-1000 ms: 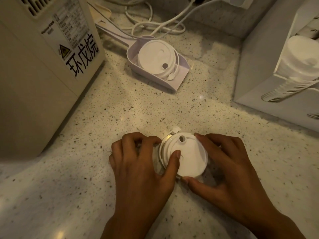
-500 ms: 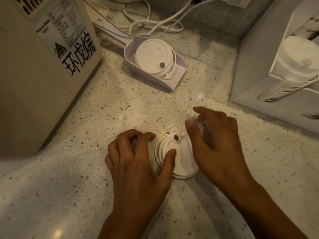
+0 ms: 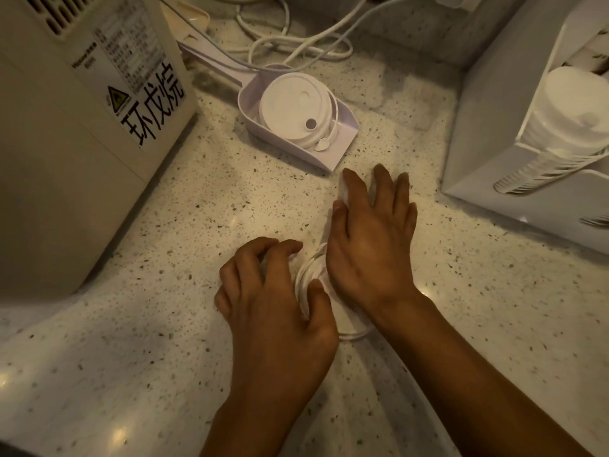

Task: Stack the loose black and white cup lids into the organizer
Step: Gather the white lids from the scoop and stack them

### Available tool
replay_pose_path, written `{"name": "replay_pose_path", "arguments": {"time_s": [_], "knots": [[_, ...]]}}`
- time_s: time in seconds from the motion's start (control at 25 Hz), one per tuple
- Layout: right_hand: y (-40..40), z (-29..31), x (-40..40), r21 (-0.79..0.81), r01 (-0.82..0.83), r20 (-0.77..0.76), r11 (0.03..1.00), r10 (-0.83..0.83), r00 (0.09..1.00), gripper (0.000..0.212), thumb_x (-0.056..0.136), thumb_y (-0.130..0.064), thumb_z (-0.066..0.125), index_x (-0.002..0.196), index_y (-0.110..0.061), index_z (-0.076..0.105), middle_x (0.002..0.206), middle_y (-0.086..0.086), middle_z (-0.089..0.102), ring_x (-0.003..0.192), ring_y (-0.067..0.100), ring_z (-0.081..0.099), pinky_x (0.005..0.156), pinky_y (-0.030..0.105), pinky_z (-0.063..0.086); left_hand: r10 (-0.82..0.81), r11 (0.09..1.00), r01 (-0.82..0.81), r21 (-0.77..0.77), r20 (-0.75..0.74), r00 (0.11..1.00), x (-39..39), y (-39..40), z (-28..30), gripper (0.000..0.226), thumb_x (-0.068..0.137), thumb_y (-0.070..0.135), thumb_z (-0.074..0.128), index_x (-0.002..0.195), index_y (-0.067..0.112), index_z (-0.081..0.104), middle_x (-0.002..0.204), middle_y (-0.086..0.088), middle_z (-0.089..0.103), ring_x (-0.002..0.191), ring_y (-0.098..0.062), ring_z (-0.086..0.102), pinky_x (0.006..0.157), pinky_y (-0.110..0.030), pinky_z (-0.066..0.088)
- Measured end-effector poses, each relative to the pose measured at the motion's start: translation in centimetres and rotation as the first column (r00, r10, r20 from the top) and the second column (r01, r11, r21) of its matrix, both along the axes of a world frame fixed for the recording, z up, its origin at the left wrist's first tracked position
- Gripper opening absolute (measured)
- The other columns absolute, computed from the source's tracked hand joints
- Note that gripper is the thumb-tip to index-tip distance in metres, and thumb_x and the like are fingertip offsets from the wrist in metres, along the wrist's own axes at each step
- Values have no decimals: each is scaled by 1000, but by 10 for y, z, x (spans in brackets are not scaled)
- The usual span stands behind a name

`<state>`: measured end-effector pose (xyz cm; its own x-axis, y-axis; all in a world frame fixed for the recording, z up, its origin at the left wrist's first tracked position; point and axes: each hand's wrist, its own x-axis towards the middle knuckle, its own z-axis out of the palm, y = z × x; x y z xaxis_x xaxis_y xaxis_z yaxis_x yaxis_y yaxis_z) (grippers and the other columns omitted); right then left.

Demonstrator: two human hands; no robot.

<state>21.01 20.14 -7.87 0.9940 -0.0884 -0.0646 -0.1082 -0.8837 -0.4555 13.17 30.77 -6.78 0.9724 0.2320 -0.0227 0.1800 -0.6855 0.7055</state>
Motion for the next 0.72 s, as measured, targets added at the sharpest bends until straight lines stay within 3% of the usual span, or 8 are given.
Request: {"name": "replay_pose_path", "arguments": {"time_s": [0.08,0.24,0.4,0.44,0.56,0.72], "knots": [[0,0,1,9,12,-4,1000,-12,1000,54,100,-35,24,153,-25,28,166,12,12,153,33,-6,122,55,0,36,999,-36,-19,26,999,13,-10,1,48,83,33,43,129,22,52,140,0,45,132,-17,33,111,-49,28],[-4,-6,-1,98,15,28,995,-18,999,54,98,-31,24,151,-24,33,166,9,13,154,27,-4,123,49,-4,71,967,-61,247,-35,997,29,-17,-17,55,99,33,29,150,15,34,164,-11,22,154,-31,7,121,-59,2],[-12,-5,-7,402,112,102,909,-167,981,46,99,-11,31,140,-20,51,158,3,38,152,17,16,125,45,7,37,942,-27,334,-23,999,30,-18,-22,56,98,30,21,151,16,31,165,-12,20,154,-32,7,120,-63,4],[-14,-3,-13,413,99,110,905,-157,982,46,99,-12,31,140,-20,50,157,2,40,151,15,19,125,43,10,27,939,-20,344,-18,999,30,-19,-22,56,98,31,20,151,17,32,165,-12,21,154,-32,7,119,-64,5],[-17,-4,-35,259,18,108,966,-47,993,47,102,-25,28,146,-22,42,159,0,35,151,12,17,124,32,3,42,937,-32,347,-21,999,30,-18,-24,55,98,33,19,148,19,38,164,-10,24,154,-30,9,120,-63,7],[-25,0,-46,148,-15,53,989,7,999,57,100,-46,15,153,-29,27,164,-3,23,152,7,7,124,42,-5,41,936,-33,349,-17,999,28,-17,-25,54,98,33,20,146,20,40,164,-7,25,154,-28,9,121,-60,6]]}}
